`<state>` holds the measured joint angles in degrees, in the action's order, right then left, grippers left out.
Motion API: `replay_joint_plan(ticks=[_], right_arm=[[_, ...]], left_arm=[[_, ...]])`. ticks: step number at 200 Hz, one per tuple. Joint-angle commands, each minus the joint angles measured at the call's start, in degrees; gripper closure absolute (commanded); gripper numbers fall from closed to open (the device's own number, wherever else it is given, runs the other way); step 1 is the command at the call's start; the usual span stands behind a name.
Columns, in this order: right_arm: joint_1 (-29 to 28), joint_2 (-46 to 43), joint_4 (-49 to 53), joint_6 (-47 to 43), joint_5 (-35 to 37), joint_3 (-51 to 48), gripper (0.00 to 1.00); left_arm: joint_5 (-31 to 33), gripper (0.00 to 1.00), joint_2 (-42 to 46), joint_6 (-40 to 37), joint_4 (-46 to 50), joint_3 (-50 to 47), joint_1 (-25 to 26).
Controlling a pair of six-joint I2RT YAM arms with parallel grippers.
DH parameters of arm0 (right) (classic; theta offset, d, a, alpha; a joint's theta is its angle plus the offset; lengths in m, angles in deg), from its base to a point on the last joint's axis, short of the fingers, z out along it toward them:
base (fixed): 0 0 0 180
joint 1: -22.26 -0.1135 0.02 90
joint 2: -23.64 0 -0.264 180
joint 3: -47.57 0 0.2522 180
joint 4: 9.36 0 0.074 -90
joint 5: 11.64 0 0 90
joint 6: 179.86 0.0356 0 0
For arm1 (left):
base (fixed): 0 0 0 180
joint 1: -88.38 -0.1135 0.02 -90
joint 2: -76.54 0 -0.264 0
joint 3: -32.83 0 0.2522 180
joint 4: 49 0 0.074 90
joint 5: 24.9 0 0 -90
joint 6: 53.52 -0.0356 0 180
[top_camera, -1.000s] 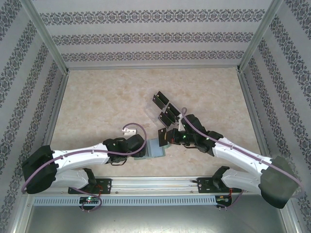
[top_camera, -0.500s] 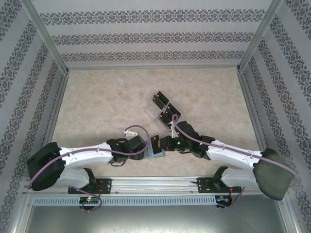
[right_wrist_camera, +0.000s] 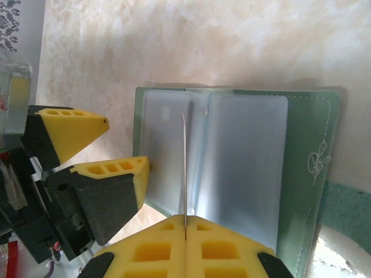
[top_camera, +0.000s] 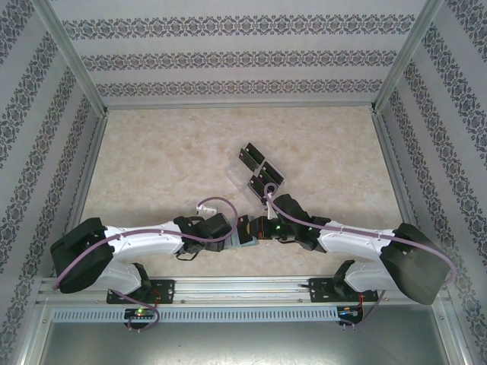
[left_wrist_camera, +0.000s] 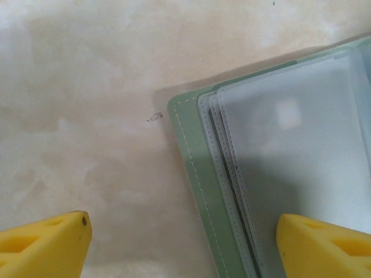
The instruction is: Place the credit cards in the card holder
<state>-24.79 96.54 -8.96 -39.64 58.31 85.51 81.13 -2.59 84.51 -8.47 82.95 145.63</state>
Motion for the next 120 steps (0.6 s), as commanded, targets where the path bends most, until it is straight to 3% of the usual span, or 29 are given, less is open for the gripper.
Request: replay_joint_plan(ticks=[1,60,120], right_arm=[[-0.5,1.07,-4.98,1.19,-0.17,-1.27,1.0],[-0.5,2.42,-7.71,1.81,-0.16,-2.04,1.0],[-0.52,3.02,-8.16,1.55,-0.31,-2.04,1.0]], left_arm=[[2.12,0.17,0.03,1.27,5.81,0.11,-0.65],[0.86,0.17,1.81,2.41,4.61,0.21,0.57],[3.57,0.13,4.1,0.61,5.31,4.35,-0.47]])
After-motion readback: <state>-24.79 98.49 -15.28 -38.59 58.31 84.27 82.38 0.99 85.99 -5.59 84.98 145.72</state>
